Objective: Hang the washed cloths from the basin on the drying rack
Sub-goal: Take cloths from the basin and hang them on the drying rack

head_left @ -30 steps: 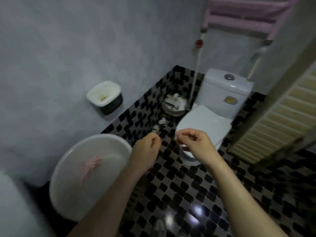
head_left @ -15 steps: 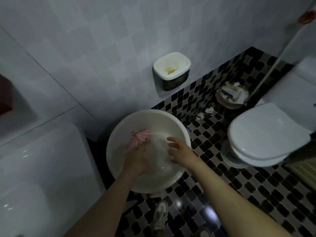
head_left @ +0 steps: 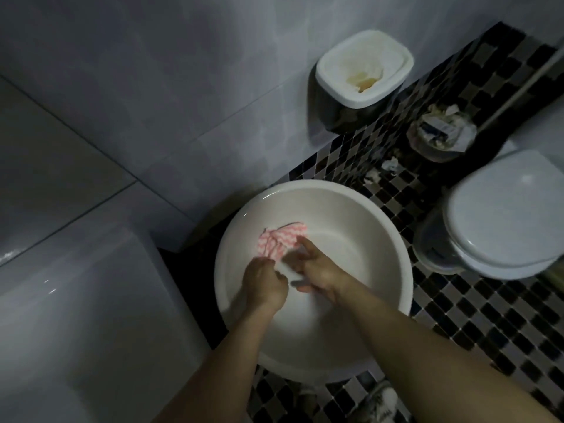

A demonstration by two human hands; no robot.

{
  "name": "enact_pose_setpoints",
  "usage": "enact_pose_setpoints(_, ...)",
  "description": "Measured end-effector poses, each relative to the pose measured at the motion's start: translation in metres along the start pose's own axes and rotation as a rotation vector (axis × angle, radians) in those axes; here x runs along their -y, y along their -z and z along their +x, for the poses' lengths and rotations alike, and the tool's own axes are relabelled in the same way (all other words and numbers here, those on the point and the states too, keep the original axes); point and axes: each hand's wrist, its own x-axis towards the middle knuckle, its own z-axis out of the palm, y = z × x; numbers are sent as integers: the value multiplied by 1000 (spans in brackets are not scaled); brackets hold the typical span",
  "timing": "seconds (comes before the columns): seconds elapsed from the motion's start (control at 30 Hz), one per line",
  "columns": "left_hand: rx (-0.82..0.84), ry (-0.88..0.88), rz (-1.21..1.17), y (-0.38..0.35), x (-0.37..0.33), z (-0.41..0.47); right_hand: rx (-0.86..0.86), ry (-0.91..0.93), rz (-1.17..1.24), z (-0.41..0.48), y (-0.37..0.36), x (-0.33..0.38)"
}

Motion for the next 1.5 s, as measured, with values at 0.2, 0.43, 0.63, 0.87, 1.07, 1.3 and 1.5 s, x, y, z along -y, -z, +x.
enact_pose_setpoints(0.2, 285, 205, -1149, 28, -24, -3, 49, -62, 330, -1, 0, 3)
enact_pose_setpoints(0.43, 629, 137, -1549, 60, -61, -41, 23, -86, 607, -57, 34, -4)
enact_pose_setpoints(0.63, 798, -36, -1281, 59, -85, -79, -69, 97, 799, -133, 61, -15)
enact_pose_setpoints(0.87, 781, -70, -901, 48, -120, -139, -78, 423, 1190, -231, 93, -39)
enact_pose_setpoints(1.07, 947, -362, -710, 37, -153, -218, -244, 700, 1244, -327, 100, -89)
enact_pose_setpoints(1.3, 816, -637, -802, 16, -220, -327, -962, 735, 811, -440, 95, -156)
enact_pose_setpoints(1.5, 864, -1011, -515, 15, -253, -407, -1362, 342, 72, -512, 87, -206)
